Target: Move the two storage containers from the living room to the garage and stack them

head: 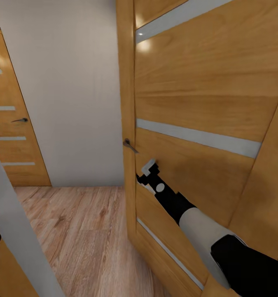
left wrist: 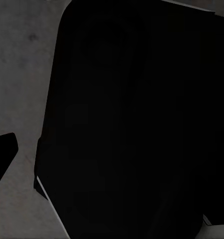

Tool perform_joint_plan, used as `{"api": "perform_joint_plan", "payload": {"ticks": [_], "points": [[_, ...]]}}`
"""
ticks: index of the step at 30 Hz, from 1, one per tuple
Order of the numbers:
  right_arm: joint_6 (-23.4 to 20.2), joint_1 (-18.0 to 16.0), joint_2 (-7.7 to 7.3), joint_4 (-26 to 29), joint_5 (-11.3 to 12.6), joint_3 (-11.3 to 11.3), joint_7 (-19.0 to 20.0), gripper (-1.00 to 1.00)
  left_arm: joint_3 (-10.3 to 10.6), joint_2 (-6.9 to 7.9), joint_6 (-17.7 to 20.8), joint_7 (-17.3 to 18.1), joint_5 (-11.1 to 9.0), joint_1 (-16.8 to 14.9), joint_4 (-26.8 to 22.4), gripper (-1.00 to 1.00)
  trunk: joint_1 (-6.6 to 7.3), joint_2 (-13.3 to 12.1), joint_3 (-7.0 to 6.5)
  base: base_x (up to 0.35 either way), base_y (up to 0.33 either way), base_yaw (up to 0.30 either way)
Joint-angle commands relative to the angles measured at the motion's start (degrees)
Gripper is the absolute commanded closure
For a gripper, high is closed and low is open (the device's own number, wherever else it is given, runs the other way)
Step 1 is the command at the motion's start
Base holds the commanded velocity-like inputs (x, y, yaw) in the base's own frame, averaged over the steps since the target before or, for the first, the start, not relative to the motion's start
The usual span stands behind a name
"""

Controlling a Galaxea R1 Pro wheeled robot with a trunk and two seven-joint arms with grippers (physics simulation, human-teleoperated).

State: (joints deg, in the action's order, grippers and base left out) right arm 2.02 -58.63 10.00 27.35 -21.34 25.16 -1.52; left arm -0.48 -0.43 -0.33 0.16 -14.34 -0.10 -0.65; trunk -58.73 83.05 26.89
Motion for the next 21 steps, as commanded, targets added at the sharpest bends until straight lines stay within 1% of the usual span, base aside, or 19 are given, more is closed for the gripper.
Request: {"api": "perform_joint_plan", "payload": {"ticks": [1,3,4,6,9,21], "points": [[0.19,-0.07,0.0,-1.35,-0.68,-0.45,-0.4,-1.0,-0.05,-0.01,-0.02,0.02,-0.34,0.01,-0.05,-1.0,0.0,0.03,0.06,0.006,0.0,0.0],[0.28,-0.06,0.0,-2.58,-0.66,-0.45,-0.41,-1.0,-0.05,-0.01,-0.02,0.02,-0.34,0.01,-0.05,-1.0,0.0,0.03,0.06,0.003,0.0,0.0],[0.34,-0.05,0.0,-5.24,-0.74,-0.46,-0.41,-1.0,-0.06,-0.01,-0.06,0.02,-0.38,0.01,-0.05,-1.0,0.0,0.03,0.06,0.0,0.0,0.0],[0.35,-0.06,0.0,-5.8,-0.74,-0.52,-0.41,-1.0,-0.05,-0.01,-0.05,0.02,-0.38,0.01,-0.05,-1.0,0.0,0.03,0.06,0.023,0.0,0.0],[0.35,-0.03,0.0,-5.94,-0.79,-0.54,-0.41,-1.0,-0.05,-0.01,-0.09,0.02,-0.35,0.01,-0.05,-1.0,0.0,0.03,0.06,0.148,0.0,0.0],[0.27,-0.08,0.0,-5.99,-0.9,-0.55,-0.49,-1.0,0.03,-0.01,-0.02,0.02,-0.34,0.01,-0.05,-1.0,0.0,0.03,0.06,0.307,0.0,0.0]]}}
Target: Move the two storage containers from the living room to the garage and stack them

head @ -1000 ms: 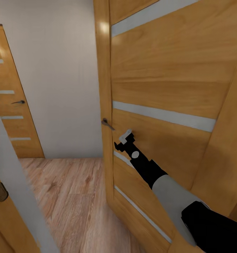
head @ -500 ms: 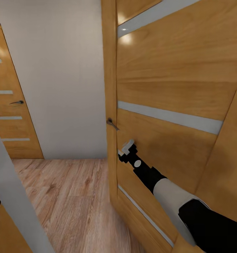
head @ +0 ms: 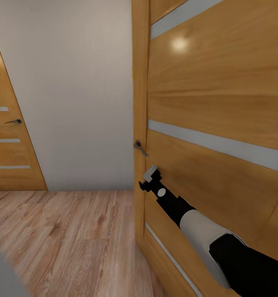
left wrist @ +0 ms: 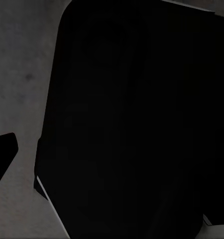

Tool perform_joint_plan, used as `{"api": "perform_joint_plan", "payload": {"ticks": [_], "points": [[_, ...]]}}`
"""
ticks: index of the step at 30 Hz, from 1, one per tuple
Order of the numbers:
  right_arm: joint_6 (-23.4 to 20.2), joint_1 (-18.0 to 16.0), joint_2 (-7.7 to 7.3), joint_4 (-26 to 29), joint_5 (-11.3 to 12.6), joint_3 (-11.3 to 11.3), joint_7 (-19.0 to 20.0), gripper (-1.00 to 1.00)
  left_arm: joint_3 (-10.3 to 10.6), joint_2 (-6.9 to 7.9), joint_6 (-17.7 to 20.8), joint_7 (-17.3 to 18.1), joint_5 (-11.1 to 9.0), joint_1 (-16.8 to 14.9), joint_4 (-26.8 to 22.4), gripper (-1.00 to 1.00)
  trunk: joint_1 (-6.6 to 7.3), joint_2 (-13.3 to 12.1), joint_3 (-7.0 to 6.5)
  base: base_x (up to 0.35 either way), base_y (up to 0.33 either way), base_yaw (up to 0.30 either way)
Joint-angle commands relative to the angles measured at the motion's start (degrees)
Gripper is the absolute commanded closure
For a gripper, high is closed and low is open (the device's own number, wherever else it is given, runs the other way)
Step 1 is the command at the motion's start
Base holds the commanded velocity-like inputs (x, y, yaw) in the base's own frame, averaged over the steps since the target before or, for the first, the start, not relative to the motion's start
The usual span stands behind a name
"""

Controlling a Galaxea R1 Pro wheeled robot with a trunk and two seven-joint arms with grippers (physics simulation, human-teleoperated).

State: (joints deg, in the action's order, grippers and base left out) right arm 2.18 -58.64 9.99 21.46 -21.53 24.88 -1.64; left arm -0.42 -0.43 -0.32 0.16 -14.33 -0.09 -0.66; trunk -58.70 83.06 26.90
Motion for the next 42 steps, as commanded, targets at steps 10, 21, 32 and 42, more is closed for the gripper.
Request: {"api": "perform_joint_plan", "payload": {"ticks": [10,21,32,42], "points": [[0.02,-0.07,0.0,-0.1,-0.74,-0.27,-1.9,-1.0,-0.09,-0.01,-0.03,0.02,-0.35,0.0,-0.04,-1.0,-0.03,0.02,0.05,0.265,-0.021,0.0],[-0.08,-0.07,0.0,-0.06,-0.84,-0.27,-2.32,-1.0,-0.17,-0.01,-0.03,0.02,-0.43,0.0,-0.04,-1.0,-0.03,0.02,0.05,0.019,-0.005,0.0],[-0.21,-0.07,0.0,-0.11,-0.95,-0.18,-2.66,-1.0,-0.11,-0.01,-0.05,0.02,-0.43,0.0,-0.04,-1.0,-0.03,0.02,0.05,0.0,0.0,0.0],[-0.03,-0.07,0.0,-0.12,-0.71,-0.26,-7.73,-1.0,-0.06,0.07,-0.09,0.02,-0.43,0.0,-0.09,-1.0,-0.03,0.02,0.05,0.0,0.0,0.0]]}}
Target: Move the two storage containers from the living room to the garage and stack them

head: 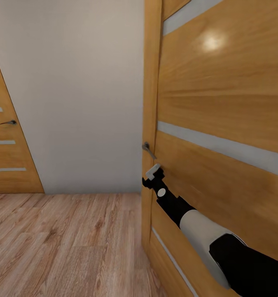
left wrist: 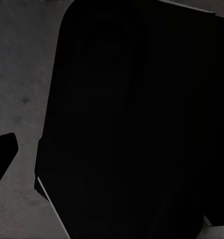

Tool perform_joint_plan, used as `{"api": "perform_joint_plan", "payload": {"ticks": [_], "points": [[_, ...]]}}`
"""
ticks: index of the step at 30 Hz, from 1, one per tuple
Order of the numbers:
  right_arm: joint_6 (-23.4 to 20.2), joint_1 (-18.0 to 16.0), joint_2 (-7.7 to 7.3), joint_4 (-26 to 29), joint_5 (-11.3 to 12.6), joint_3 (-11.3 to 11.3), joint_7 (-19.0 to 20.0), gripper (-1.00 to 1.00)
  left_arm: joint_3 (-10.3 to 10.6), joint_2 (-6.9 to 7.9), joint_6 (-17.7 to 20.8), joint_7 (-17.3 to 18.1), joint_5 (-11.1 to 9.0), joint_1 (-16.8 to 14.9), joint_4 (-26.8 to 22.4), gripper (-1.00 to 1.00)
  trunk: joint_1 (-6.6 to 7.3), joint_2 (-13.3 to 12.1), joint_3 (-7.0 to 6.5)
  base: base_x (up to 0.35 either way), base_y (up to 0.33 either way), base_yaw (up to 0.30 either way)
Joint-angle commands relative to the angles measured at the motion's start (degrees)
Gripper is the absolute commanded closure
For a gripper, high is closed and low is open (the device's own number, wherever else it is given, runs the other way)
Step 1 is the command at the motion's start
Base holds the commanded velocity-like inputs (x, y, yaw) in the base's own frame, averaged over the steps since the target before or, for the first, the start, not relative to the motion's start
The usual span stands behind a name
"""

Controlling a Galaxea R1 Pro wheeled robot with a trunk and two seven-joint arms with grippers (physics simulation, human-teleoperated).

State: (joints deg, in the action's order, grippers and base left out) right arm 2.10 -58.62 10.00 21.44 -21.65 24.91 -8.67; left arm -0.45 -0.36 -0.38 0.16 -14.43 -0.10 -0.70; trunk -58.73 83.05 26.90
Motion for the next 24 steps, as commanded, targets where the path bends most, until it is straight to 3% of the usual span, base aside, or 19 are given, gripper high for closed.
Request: {"api": "perform_joint_plan", "payload": {"ticks": [1,9,24], "points": [[0.02,-0.09,0.0,-0.13,-0.56,-0.3,-1.25,-1.0,-0.05,0.13,-0.04,0.0,-0.37,0.01,-0.15,-1.0,0.0,0.03,0.05,0.0,0.0,0.0],[0.09,-0.09,0.0,-0.25,-0.64,-0.23,-2.36,-1.0,-0.07,0.78,-0.67,-0.43,-1.7,0.01,-5.18,-1.0,0.0,0.03,0.05,0.0,0.0,0.0],[-0.33,-0.09,0.0,-0.26,-0.32,-0.22,-8.12,-1.0,-0.07,0.8,-0.85,-0.46,-1.76,0.01,-5.8,-1.0,0.0,0.03,0.05,0.0,0.0,0.0]]}}
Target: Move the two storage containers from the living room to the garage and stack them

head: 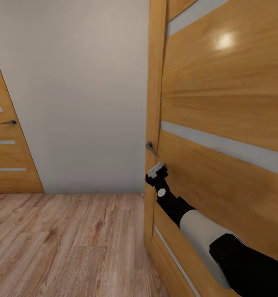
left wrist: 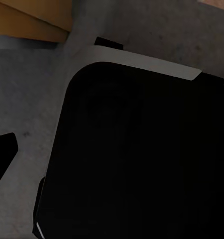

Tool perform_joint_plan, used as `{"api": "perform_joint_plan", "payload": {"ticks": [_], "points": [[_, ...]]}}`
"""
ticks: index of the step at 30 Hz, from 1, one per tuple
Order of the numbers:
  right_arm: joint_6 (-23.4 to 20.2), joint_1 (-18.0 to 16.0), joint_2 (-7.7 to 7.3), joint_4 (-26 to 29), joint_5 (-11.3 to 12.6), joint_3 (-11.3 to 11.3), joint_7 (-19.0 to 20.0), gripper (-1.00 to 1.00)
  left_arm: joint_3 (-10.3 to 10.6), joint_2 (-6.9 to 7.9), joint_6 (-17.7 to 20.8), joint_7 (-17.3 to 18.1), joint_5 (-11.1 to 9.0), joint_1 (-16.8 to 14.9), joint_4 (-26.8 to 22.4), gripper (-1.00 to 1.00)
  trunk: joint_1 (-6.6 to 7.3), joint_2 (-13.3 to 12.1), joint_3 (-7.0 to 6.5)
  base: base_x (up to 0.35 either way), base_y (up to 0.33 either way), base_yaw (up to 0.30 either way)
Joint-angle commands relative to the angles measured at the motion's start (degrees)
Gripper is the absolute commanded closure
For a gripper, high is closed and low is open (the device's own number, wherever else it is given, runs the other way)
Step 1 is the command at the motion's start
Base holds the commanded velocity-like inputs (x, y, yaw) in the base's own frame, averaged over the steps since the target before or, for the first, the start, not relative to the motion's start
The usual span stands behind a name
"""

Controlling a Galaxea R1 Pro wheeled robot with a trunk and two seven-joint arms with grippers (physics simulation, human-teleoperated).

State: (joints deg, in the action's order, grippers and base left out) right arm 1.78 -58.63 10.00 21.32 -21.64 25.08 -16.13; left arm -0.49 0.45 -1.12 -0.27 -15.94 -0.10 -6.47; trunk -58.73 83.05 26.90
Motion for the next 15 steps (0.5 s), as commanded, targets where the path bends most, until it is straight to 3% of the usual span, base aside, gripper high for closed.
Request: {"api": "perform_joint_plan", "payload": {"ticks": [1,15], "points": [[-0.02,-0.08,0.0,-0.14,-0.34,-0.38,-0.72,-1.0,-0.03,0.0,-0.11,-0.04,-0.24,0.01,-0.04,-1.0,0.0,0.03,0.05,0.0,0.0,0.004],[0.27,-0.08,0.0,-0.14,-0.42,-0.38,-1.07,-1.0,-0.12,-0.06,-0.11,-0.08,-0.32,0.01,-0.04,-1.0,0.0,0.03,0.05,0.0,0.0,0.187]]}}
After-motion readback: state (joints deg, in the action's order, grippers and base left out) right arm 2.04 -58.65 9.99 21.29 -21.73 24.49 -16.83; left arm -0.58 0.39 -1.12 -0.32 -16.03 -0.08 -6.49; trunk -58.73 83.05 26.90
